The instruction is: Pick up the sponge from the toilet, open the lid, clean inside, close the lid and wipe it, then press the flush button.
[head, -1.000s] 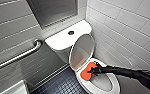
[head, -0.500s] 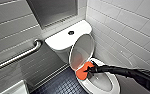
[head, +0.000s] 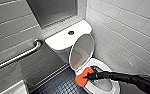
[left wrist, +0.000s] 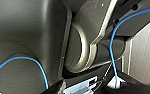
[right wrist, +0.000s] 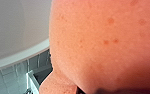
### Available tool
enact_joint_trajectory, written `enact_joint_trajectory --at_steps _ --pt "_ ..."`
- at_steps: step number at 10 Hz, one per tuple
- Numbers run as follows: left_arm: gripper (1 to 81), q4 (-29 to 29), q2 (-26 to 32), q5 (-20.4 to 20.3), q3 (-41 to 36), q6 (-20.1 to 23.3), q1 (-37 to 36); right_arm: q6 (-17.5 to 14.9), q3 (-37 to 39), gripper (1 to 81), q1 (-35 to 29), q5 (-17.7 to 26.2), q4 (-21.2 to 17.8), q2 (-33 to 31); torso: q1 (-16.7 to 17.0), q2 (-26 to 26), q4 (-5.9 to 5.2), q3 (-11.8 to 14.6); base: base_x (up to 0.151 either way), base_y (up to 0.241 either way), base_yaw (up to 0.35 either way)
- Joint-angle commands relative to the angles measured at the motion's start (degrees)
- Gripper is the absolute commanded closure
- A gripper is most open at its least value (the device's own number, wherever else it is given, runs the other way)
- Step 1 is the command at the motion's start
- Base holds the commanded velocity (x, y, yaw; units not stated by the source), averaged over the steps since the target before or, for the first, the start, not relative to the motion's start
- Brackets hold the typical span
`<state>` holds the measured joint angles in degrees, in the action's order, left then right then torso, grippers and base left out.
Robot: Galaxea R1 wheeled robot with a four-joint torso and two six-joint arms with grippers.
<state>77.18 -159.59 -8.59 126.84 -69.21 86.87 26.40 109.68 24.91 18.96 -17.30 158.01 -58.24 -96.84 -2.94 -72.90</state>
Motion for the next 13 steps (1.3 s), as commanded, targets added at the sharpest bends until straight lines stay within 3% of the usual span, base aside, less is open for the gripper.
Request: enact_joint_trajectory --at_steps 1,2,3,4,10,13 --pt "1.0 0.96 0.32 1.74 -0.89 0.04 2.47 -0.04 -1.40 81.1 -3.94 1.00 -1.07 -0.74 0.00 0.00 0.00 0.00 0.000 0.000 0.000" --pt "1.0 0.96 0.32 1.74 -0.89 0.04 2.47 -0.04 -3.94 81.1 -2.27 -1.28 0.50 -2.41 0.00 0.00 0.00 0.00 0.000 0.000 0.000" --pt "1.0 0.96 0.32 1.65 -0.89 0.04 2.56 -0.04 -9.38 81.1 -0.43 -6.98 2.80 -5.82 0.00 0.00 0.00 0.00 0.000 0.000 0.000" --pt "1.0 0.96 0.32 1.65 -0.89 0.04 2.56 -0.04 -12.38 81.1 0.98 -8.76 2.97 -8.82 0.00 0.00 0.00 0.00 0.000 0.000 0.000" --pt "1.0 1.13 0.32 1.04 -0.89 0.04 2.56 -0.04 -19.68 81.1 10.47 -13.32 4.55 -19.98 0.00 -0.02 0.00 0.00 0.000 0.000 0.000" --pt "1.0 1.13 0.32 1.03 -0.89 0.12 2.47 -0.13 -28.56 81.1 13.46 -17.45 4.81 -30.00 0.00 -0.02 -0.02 0.00 0.000 0.000 0.000"
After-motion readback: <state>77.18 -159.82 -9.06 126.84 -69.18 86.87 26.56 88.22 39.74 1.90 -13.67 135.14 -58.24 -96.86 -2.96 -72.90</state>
